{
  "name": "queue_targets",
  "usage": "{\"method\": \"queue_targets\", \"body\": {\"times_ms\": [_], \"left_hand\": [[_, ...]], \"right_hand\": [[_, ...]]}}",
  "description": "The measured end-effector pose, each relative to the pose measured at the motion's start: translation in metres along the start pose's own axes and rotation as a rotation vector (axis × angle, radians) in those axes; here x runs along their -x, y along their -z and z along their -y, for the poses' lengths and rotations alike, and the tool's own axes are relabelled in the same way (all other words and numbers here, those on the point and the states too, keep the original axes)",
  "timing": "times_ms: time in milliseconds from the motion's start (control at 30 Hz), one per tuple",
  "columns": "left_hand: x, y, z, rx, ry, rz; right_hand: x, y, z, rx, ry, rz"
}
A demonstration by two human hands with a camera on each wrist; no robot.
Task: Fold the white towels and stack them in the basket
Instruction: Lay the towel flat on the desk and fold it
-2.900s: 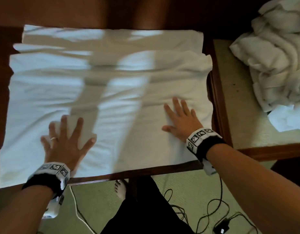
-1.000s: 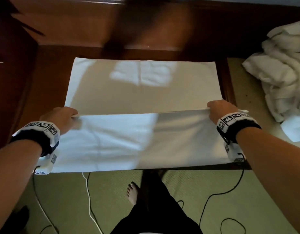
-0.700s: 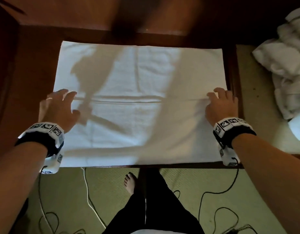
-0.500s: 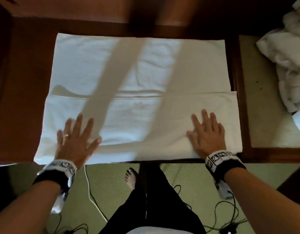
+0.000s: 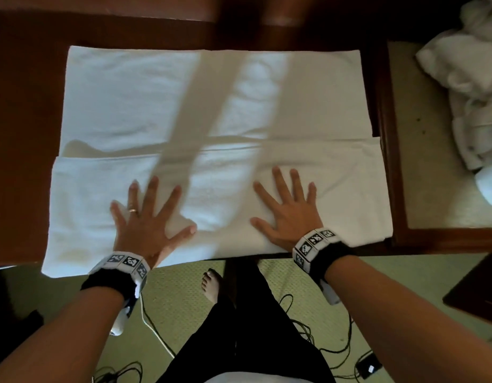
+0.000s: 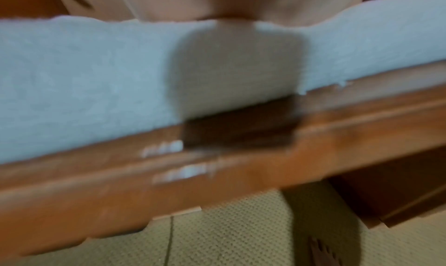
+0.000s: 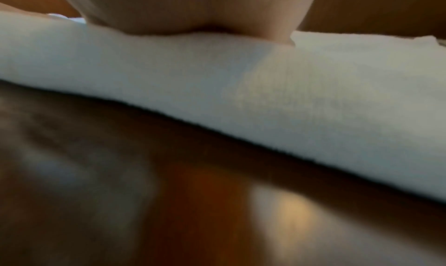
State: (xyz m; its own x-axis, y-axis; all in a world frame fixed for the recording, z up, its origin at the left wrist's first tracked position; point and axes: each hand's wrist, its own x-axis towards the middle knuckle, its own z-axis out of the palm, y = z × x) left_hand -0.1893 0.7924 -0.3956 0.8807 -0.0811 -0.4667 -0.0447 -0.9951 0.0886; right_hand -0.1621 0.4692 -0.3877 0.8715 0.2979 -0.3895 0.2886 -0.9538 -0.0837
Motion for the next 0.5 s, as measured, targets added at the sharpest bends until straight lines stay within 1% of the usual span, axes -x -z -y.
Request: {"method": "queue_targets", "body": {"times_ms": [100, 167, 267, 333, 367, 433, 500], "left_hand": [[-0.018, 0.01, 0.004, 0.008, 0.031, -0.018], [-0.027, 0.02, -0.003, 0.041, 0.042, -0.009], [-0.027, 0.019, -0.021, 0.023, -0.024, -0.03], [-0.024, 0.014, -0.026, 0.0, -0.02, -0.025], [-0.023, 0.012, -0.027, 0.002, 0.001, -0.022], [-0.025, 0.01, -0.026, -0.003, 0.019, -0.031], [-0.025, 0.009, -0.026, 0.0, 0.012, -0.037]], "right_hand": [[-0.022, 0.01, -0.007, 0.038, 0.026, 0.035], [-0.034, 0.019, -0.006, 0.039, 0.02, 0.05], [-0.035, 0.021, 0.005, 0.049, 0.075, -0.007], [-0.028, 0.011, -0.006, 0.061, 0.094, 0.008], [-0.025, 0.007, -0.021, 0.052, 0.062, -0.003], [-0.019, 0.007, -0.068, -0.008, -0.095, -0.043], [-0.013, 0.015, -0.115, -0.079, -0.258, 0.005]]}}
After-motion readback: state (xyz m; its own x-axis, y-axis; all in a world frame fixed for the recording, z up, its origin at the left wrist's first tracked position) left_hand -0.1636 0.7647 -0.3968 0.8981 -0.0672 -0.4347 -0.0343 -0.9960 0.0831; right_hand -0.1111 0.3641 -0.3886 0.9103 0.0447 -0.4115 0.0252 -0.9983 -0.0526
